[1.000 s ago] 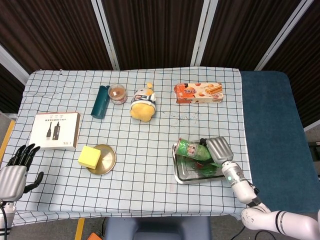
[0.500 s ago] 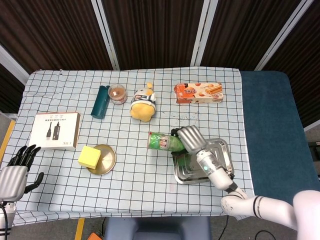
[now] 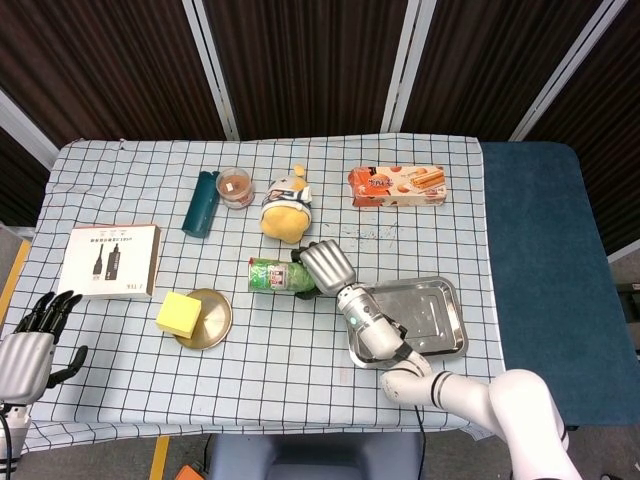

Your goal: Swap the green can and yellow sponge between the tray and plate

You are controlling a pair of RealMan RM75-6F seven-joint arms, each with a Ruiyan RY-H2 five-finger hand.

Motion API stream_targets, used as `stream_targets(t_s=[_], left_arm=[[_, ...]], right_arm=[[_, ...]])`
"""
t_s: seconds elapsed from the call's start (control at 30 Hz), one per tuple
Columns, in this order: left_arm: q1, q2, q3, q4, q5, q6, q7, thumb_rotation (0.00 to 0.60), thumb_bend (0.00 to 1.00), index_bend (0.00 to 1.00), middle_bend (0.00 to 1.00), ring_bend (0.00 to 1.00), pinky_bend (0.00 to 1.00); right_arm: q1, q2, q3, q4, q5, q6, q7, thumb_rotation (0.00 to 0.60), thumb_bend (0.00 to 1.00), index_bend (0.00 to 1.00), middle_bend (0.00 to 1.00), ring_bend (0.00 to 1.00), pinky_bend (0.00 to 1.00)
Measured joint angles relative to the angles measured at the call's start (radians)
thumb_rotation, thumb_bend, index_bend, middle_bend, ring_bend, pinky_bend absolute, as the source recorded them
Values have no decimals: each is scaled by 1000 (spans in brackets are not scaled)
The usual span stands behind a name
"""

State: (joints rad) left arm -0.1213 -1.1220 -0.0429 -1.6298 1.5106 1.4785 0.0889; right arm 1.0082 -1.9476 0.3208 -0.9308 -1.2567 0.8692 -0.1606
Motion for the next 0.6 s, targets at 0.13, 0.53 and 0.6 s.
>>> stream_targets(t_s=[0.13,0.53,0.6], left_arm=[[1,1,0,0,-2,0,-3,600,392,109,106,63,272],[-1,-1,2,-3,-1,-6,14,600,392,109,108,63,272],[-1,-2,2,-4,0,-5,16,600,391,109,107,63,272]], right_arm=[[14,2,0,0,0,-45,50,600,144,273,177,69,287],[-42,132,-33,-196,-40,17,74,600,144,0,0,0,154],[-72,184,-48,-273,-55,45,76,600,144,0,0,0,154]])
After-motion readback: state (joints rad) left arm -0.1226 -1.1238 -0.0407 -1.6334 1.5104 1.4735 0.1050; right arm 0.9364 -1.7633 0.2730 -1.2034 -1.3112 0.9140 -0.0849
